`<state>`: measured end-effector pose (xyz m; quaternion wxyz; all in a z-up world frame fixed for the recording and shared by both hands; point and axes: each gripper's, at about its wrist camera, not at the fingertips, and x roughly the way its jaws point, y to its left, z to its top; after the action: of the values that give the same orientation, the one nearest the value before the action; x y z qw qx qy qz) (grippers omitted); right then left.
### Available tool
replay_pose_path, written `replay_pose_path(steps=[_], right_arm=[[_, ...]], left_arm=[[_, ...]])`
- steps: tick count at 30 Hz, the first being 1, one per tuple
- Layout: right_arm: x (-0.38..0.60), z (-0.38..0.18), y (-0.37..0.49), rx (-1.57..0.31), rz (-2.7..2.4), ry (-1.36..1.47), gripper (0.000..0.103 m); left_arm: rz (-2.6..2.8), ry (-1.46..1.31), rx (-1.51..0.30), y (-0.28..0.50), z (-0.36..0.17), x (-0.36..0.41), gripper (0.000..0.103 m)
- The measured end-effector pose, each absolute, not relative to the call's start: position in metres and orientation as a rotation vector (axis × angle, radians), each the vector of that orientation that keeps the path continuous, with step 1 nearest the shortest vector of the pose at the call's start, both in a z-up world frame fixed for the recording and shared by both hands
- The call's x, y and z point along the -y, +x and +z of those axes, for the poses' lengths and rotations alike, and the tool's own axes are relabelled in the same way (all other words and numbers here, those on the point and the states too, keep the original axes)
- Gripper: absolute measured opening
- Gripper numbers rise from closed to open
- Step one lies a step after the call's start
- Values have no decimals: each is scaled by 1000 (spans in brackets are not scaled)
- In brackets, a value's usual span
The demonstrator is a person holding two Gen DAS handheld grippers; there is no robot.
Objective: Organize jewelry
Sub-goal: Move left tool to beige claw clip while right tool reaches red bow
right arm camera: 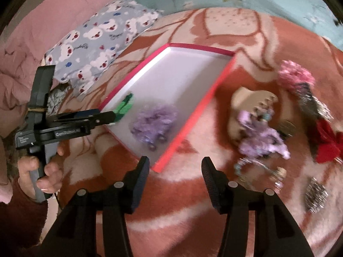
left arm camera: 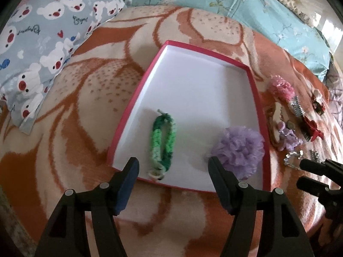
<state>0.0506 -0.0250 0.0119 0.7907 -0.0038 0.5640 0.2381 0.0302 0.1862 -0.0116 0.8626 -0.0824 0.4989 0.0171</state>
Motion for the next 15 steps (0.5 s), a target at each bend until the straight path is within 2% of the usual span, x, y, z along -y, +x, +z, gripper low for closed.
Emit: replay_pose_path(steps=[15], right_arm=[[136, 27, 37, -1174, 255, 113, 52]], left_arm=[[-126, -106, -1030, 44, 10, -119, 66]])
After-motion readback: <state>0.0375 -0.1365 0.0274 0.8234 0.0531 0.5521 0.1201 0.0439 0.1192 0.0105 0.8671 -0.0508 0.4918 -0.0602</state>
